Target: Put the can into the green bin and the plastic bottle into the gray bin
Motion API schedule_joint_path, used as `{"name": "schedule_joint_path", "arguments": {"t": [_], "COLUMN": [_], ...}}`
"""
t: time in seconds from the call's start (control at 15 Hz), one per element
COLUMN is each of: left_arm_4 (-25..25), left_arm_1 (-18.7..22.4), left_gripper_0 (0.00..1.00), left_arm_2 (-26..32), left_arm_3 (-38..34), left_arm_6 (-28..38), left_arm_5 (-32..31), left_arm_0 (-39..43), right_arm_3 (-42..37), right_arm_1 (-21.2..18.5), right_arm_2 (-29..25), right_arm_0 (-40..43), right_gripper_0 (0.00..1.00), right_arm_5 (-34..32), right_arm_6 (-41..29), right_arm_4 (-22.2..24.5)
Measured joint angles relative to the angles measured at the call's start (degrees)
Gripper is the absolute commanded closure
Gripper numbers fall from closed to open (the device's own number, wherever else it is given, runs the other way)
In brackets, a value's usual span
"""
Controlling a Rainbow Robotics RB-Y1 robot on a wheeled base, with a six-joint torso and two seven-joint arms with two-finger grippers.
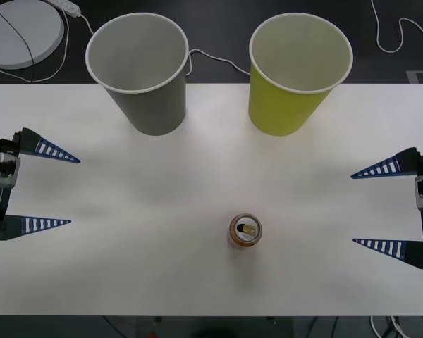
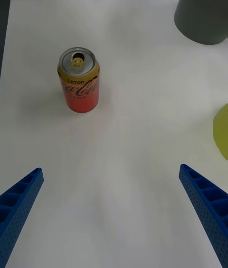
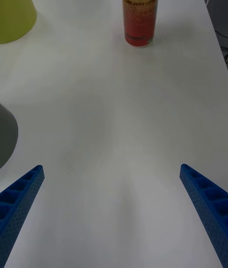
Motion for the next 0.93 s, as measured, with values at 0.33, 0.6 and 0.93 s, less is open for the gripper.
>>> {"name": "schedule_joint_path", "arguments": {"t": [0.33,0.6,0.93], "left_arm_4": [0.0,0.0,0.0], "left_arm_1": [0.0,0.0,0.0], "left_gripper_0": [0.0,0.0,0.0], "left_arm_2": [0.0,0.0,0.0], "left_arm_3": [0.0,0.0,0.0], "left_arm_6": [0.0,0.0,0.0], "left_arm_5": [0.0,-0.01,-0.01], "left_arm_0": [0.0,0.0,0.0], "right_arm_3": [4.7,11.57,19.89], "right_arm_1": [1.96,2.81,4.06], "right_arm_2": [0.76,3.32,6.44], "right_arm_0": [0.49,-0.39,-1.45], "right_gripper_0": [0.0,0.0,0.0], "right_arm_5": [1.93,2.14,2.08], "right_arm_6": [6.96,15.17,23.66], "right_arm_4": [-0.83,-3.61,-8.11]}}
